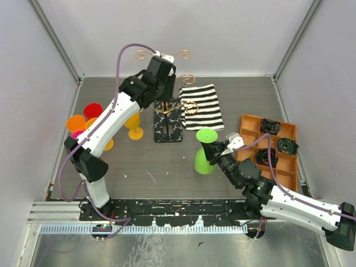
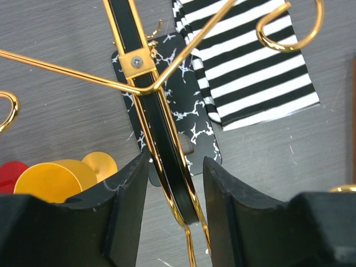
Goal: Place the wine glass upside down on the wine glass rack
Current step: Adjust the wine rack at the center of the board.
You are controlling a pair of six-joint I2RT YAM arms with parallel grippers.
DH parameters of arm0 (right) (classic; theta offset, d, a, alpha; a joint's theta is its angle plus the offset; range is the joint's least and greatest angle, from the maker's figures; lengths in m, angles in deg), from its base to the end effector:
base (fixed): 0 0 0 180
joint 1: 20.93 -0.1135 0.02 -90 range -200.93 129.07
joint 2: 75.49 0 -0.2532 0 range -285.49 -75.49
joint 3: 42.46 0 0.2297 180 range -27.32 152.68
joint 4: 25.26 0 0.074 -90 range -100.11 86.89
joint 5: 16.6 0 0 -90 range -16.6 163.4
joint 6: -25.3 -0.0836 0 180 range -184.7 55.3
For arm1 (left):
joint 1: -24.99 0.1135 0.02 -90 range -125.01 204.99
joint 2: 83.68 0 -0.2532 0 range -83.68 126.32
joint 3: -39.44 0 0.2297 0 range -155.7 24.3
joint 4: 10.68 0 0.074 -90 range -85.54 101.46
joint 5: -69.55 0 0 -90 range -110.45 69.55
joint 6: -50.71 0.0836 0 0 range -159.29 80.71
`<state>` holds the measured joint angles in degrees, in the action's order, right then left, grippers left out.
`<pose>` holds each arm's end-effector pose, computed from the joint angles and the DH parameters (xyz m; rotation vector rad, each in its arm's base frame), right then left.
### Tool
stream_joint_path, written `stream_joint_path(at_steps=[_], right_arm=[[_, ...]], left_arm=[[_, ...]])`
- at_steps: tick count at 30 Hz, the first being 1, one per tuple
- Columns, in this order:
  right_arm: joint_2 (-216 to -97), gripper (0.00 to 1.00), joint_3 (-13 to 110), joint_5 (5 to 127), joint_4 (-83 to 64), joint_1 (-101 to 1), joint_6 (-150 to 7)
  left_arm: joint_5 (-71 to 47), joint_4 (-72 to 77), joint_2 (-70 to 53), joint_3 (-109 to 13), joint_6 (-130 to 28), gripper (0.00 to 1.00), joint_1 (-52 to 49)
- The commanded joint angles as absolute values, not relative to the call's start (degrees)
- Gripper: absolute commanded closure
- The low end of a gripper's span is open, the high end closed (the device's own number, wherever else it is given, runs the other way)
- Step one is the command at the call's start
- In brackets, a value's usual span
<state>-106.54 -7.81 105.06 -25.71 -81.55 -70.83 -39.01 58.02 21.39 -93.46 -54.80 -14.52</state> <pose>0.1251 0.1328 0.2688 -0.2746 1.5081 0.5187 0.3293 -0.2370 0.3649 0.3018 2.2237 -0.1482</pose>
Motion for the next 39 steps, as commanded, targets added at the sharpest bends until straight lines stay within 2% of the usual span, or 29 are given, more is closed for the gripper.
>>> stream_joint_path(at_steps=[1,7,16,23,39], right_arm=[[-108.5,0.99,-8.2,98.1,-44.5,-81.4,-61.6],[-115.6,0.99,-6.6,93.5,-52.0,-81.4,-58.5],[-125.9,0.99,-6.8,92.9,-69.0,-81.4,-52.1],[-135.7,0.99,-4.5,92.6,-77.0,-79.5,-48.6],[-146.1,0.99,-4.2,69.9,-91.5,-65.3,-60.4]], left_arm=[[-34.6,55.9,16.6,-91.7,-53.9,0.46,-14.1],[-31.4,54.0,13.7,-89.5,-55.0,0.34,-13.0],[-28.5,49.0,9.8,-83.1,-57.2,0.35,-11.3],[-26.2,41.8,4.0,-75.6,-59.0,0.34,-9.8],[-23.4,40.3,3.4,-73.9,-59.7,0.34,-8.8]])
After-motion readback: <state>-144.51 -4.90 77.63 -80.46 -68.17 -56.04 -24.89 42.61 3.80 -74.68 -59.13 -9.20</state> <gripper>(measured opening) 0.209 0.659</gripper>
